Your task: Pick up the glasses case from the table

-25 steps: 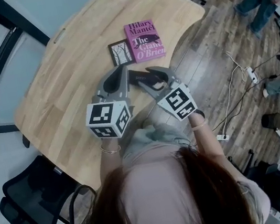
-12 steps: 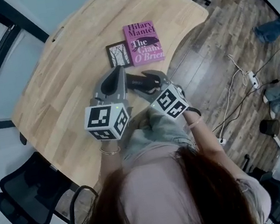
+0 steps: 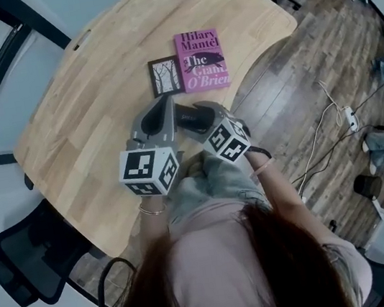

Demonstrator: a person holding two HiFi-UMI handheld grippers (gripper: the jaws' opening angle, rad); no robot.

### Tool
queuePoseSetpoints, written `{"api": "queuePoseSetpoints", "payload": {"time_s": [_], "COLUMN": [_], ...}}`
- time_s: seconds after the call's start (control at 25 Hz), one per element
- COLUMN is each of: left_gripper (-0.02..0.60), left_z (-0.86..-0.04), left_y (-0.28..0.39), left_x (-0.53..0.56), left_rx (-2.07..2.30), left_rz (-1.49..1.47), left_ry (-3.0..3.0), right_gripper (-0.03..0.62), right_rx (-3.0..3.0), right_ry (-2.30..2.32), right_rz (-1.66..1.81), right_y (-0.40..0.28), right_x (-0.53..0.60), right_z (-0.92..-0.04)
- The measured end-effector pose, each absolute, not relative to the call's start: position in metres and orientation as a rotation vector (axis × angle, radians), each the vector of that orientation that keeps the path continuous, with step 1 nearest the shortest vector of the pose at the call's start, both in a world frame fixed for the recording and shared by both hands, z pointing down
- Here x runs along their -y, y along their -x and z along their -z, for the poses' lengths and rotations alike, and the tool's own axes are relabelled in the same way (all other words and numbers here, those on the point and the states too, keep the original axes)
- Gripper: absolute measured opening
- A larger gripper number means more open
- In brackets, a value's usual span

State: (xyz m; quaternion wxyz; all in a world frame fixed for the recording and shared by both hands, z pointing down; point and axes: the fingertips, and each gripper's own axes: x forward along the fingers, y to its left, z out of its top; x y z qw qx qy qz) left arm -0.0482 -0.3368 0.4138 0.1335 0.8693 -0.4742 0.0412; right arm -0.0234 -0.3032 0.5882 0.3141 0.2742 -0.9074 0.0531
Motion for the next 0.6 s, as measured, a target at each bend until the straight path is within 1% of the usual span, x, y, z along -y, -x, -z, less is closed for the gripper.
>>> {"api": "queuePoseSetpoints", "payload": {"time_s": [0.2, 0.56, 0.6], "left_gripper": [0.006, 0.006, 0.006], "left_z": [-0.426, -0.446, -0.448], "left_y": [0.051, 0.053, 0.053], "left_x": [0.341, 0.348, 0.348], "left_rx": [1.39, 1.395, 1.395], "left_rz": [-0.135, -0.164, -0.166], "left_ry": [-2.496, -2.481, -2.477], "right_gripper": [0.3, 0.301, 0.312], "right_rx": [2.357, 2.296, 2.29], "right_ry": [-0.659, -0.552, -0.541], "right_rz": [-0.163, -0.172, -0.174], "right_y": [0.026, 0.03, 0.03], "right_x": [0.307, 0.312, 0.312], "right_z": [-0.611, -0.646, -0.649]}}
